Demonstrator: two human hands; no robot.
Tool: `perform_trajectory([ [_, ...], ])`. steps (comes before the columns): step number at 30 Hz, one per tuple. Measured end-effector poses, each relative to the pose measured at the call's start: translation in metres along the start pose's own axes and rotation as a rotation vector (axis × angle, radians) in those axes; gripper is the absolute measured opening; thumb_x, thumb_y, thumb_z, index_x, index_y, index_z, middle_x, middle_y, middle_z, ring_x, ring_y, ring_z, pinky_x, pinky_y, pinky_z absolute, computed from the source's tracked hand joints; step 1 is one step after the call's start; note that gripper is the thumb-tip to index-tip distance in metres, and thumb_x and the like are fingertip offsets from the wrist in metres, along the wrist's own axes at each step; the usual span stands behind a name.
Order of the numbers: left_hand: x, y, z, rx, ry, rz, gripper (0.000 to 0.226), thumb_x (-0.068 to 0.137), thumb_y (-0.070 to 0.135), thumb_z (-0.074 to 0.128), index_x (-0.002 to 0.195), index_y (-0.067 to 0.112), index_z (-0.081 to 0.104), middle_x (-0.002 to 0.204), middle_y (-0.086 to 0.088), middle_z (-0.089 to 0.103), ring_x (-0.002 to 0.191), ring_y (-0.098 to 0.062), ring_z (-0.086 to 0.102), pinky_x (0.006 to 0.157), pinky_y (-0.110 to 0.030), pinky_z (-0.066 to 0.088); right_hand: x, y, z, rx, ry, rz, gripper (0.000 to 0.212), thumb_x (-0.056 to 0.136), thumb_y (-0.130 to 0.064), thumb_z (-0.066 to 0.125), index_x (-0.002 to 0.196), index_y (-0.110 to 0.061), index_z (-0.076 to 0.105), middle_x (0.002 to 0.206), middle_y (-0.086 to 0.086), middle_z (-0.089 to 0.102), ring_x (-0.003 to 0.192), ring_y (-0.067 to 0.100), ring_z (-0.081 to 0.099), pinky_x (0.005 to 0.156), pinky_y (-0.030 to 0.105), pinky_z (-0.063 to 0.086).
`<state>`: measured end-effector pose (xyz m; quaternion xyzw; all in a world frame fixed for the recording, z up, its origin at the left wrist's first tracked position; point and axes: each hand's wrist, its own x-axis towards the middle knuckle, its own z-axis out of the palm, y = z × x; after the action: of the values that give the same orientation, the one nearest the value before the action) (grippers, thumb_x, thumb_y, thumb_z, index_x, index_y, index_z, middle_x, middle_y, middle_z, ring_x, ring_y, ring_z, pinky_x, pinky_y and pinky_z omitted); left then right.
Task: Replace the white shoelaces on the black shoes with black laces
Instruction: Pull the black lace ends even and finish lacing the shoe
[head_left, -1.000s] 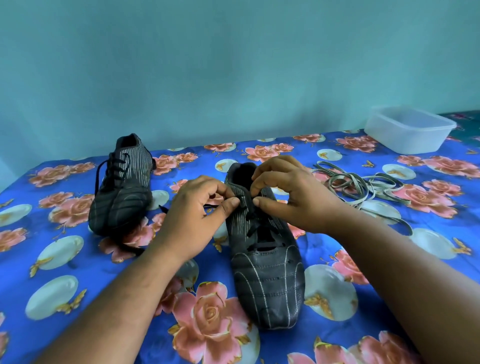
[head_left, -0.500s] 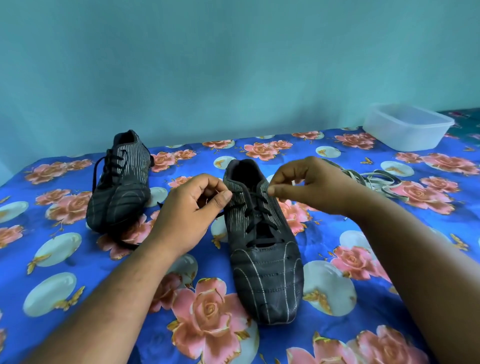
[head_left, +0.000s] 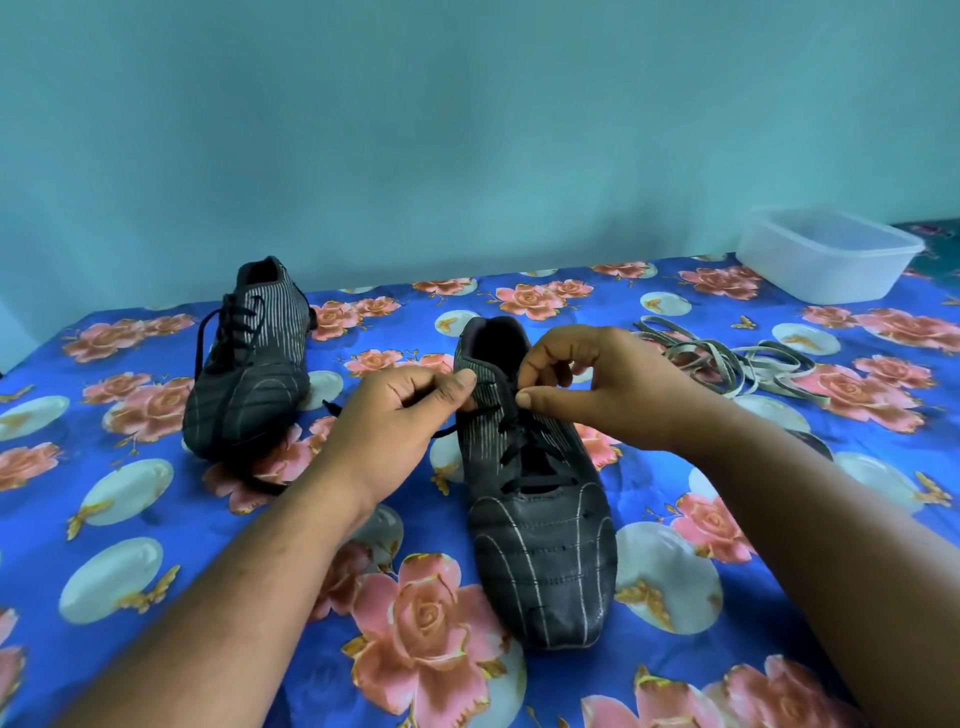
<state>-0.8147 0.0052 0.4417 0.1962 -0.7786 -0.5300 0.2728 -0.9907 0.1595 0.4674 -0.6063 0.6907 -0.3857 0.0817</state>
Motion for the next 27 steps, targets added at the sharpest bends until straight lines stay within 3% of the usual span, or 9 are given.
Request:
perform_trajectory([
  [4,0.000,-0.001,0.000,-0.056,-0.011,0.010,0.030,0.084,0.044,0.068,0.079,0.016,0.076,0.081,-0.005,0.073,0.078,-0.008,0.060,0.078,-0.023,0.048,0.003,0.002,0.002,-0.042,0.029,-0.035,0.007,0.097,-0.026,0.068,0.091,-0.031,0.068,0.087,-0.003,0.063,0.085,0.012,0.054,0.081,0.036,0.046],
  [6,0.001,-0.001,0.000,-0.085,-0.017,0.024,0.021,0.090,0.030,0.070,0.076,0.014,0.074,0.070,0.005,0.064,0.071,-0.005,0.053,0.071,-0.018,0.045,0.004,0.005,0.005,-0.095,0.043,-0.060,0.006,0.098,-0.032,0.064,0.095,-0.032,0.070,0.091,-0.003,0.061,0.089,0.010,0.054,0.080,0.037,0.046],
  [10,0.004,-0.003,-0.002,-0.054,-0.002,0.046,0.014,0.094,0.015,0.070,0.081,0.012,0.072,0.070,0.011,0.064,0.070,-0.006,0.055,0.069,-0.013,0.046,0.006,0.012,0.014,-0.251,0.036,-0.069,0.033,0.094,-0.053,0.049,0.110,-0.034,0.072,0.099,-0.008,0.054,0.095,0.015,0.054,0.084,0.040,0.047],
  [13,0.004,-0.005,-0.004,-0.013,0.004,0.078,0.013,0.095,0.021,0.070,0.085,0.014,0.073,0.078,0.000,0.067,0.076,-0.013,0.057,0.072,-0.018,0.047,0.007,0.014,0.017,-0.216,0.046,-0.068,0.034,0.093,-0.054,0.049,0.109,-0.033,0.072,0.099,-0.007,0.054,0.096,0.016,0.054,0.085,0.038,0.046],
  [16,0.006,-0.008,-0.002,0.070,0.016,0.123,0.015,0.093,0.040,0.069,0.088,0.026,0.071,0.088,-0.011,0.068,0.079,-0.032,0.059,0.074,-0.033,0.049,0.008,0.014,0.018,-0.151,0.058,-0.040,0.023,0.092,-0.046,0.056,0.103,-0.033,0.072,0.098,-0.003,0.056,0.097,0.016,0.054,0.084,0.030,0.042],
  [19,0.009,-0.010,-0.002,0.180,0.053,0.182,0.017,0.088,0.052,0.061,0.093,0.037,0.065,0.085,0.010,0.069,0.083,-0.017,0.063,0.080,-0.034,0.052,0.009,0.013,0.020,-0.111,0.062,-0.020,0.017,0.091,-0.045,0.057,0.097,-0.035,0.070,0.096,-0.006,0.053,0.099,0.014,0.050,0.085,0.025,0.038],
  [22,0.009,-0.010,-0.003,0.247,0.069,0.221,0.031,0.085,0.064,0.059,0.086,0.034,0.068,0.081,0.013,0.069,0.079,-0.008,0.064,0.079,-0.027,0.050,0.010,0.011,0.025,-0.098,0.091,-0.017,0.011,0.088,-0.054,0.054,0.089,-0.046,0.062,0.093,-0.017,0.048,0.100,0.013,0.046,0.090,0.029,0.037],
  [24,0.008,-0.010,-0.001,0.237,0.034,0.208,0.044,0.083,0.071,0.058,0.081,0.028,0.070,0.073,0.001,0.065,0.071,-0.018,0.059,0.071,-0.036,0.050,0.011,0.011,0.026,-0.104,0.101,-0.023,0.006,0.088,-0.055,0.055,0.088,-0.051,0.059,0.094,-0.021,0.046,0.103,0.012,0.043,0.094,0.032,0.035],
  [27,0.008,-0.011,0.004,0.191,0.018,0.198,0.044,0.084,0.064,0.065,0.081,0.020,0.072,0.076,-0.008,0.066,0.075,-0.031,0.061,0.074,-0.048,0.053,0.011,0.013,0.026,-0.088,0.093,-0.041,0.006,0.090,-0.046,0.060,0.094,-0.045,0.065,0.101,-0.019,0.048,0.108,0.013,0.041,0.094,0.021,0.031],
])
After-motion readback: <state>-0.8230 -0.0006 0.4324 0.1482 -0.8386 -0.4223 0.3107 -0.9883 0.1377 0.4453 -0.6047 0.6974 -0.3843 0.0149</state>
